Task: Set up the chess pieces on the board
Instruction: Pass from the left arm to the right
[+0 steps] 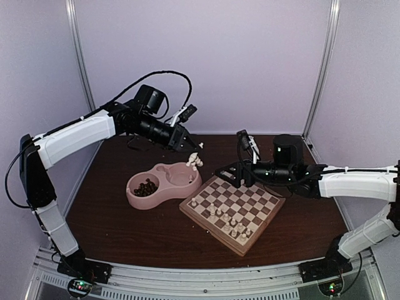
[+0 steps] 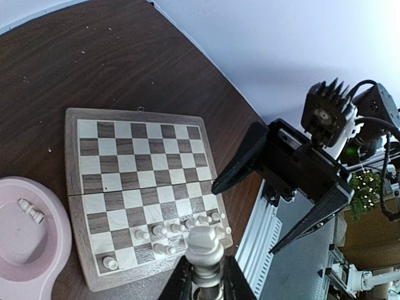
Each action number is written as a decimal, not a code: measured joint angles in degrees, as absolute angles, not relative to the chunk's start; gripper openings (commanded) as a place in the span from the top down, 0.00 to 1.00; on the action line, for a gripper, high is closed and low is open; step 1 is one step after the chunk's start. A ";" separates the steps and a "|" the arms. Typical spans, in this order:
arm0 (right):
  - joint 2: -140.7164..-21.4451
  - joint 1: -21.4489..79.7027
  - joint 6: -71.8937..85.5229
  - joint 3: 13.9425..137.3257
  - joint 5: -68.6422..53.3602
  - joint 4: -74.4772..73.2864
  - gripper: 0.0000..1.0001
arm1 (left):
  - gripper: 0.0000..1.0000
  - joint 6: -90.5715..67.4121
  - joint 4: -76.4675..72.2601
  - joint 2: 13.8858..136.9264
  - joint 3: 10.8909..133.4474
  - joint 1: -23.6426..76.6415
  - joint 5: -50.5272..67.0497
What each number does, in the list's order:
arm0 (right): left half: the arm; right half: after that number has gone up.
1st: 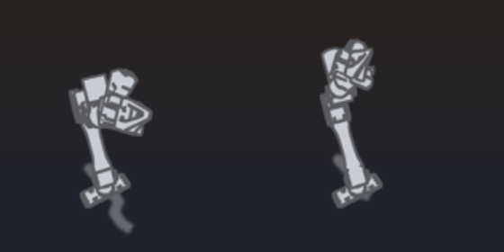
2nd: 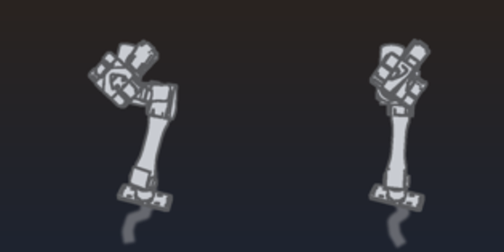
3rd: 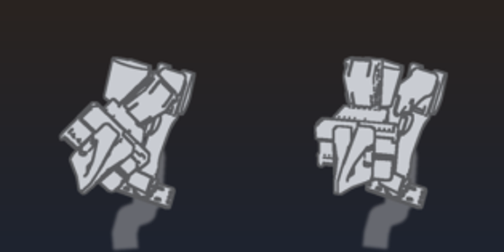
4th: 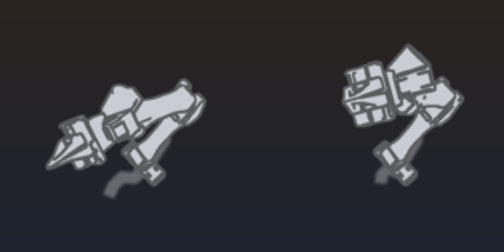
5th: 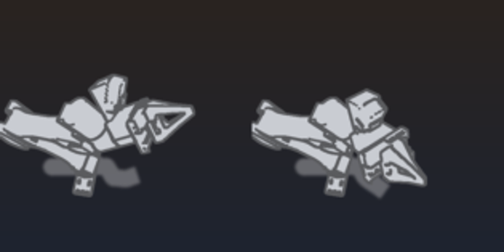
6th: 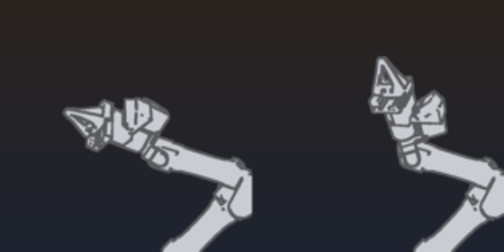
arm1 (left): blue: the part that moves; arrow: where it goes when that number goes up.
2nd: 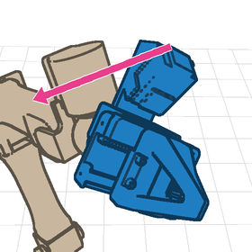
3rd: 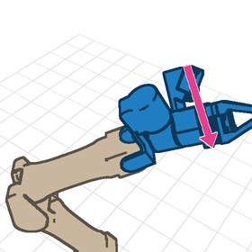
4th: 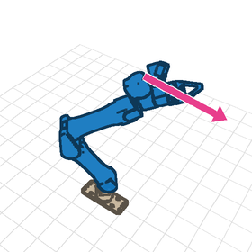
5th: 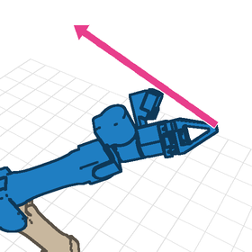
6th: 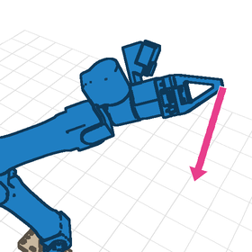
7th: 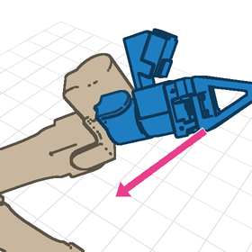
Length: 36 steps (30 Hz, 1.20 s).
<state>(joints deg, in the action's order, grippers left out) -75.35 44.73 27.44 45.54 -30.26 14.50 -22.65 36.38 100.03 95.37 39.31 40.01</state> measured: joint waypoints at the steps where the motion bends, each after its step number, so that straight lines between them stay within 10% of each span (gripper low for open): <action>1: -76.25 44.84 27.86 45.87 -30.87 15.75 0.24 | 0.84 -22.70 36.69 100.01 95.37 39.31 40.56; 12: -85.17 47.33 30.89 49.54 -34.28 26.48 0.59 | 0.84 -23.94 37.80 98.50 95.37 39.31 46.28; 27: -84.68 54.96 11.94 55.24 -23.18 12.86 0.67 | 0.84 -25.10 37.82 97.93 94.17 39.38 50.87; 36: -83.59 54.89 8.71 55.24 -19.99 11.03 0.56 | 0.83 -25.63 37.82 97.91 94.13 39.51 52.18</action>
